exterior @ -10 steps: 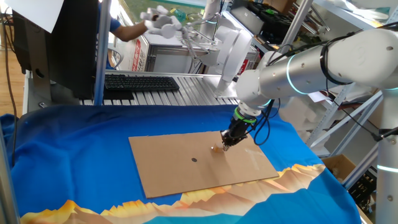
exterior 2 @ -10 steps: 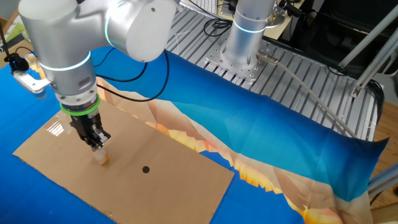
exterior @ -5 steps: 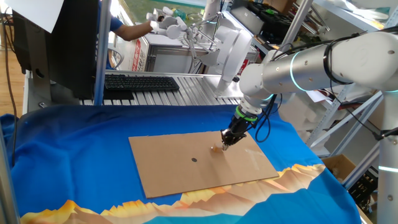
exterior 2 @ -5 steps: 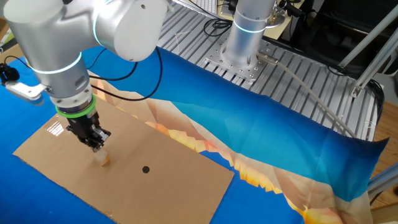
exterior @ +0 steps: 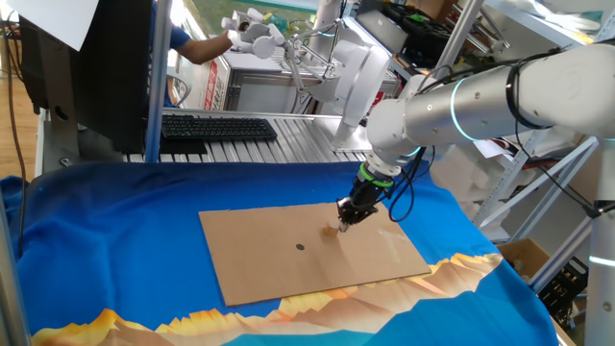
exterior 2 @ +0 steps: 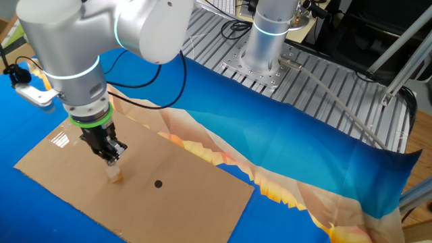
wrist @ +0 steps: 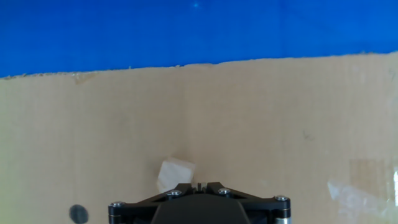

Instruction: Use the gripper to push the small block from left to right

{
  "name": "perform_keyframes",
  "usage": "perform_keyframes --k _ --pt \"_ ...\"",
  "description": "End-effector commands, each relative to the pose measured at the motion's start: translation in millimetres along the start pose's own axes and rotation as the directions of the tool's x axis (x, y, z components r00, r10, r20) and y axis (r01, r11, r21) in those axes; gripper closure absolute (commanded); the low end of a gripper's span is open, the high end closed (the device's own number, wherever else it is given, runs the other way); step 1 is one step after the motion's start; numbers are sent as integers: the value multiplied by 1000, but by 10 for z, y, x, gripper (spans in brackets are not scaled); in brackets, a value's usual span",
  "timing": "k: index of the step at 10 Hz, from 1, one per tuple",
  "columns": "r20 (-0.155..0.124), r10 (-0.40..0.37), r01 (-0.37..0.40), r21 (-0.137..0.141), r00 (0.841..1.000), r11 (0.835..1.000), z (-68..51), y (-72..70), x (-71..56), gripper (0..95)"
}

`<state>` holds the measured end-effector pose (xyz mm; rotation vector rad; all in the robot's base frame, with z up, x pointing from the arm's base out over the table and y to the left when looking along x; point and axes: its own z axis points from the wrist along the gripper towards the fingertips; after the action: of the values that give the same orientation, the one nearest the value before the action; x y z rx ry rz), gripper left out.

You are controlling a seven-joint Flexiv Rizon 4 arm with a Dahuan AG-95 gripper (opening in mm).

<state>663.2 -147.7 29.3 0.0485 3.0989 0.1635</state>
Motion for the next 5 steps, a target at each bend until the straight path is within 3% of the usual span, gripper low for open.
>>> perform_keyframes --k 1,3,4,5 --pt "-13 -49 49 6 999 999 18 -35 -26 950" --pt "-75 -60 61 9 995 998 2 -90 -25 950" --pt "-92 -56 57 9 994 998 -31 -106 -15 950" --pt "-114 -39 41 10 993 999 -124 -135 21 950"
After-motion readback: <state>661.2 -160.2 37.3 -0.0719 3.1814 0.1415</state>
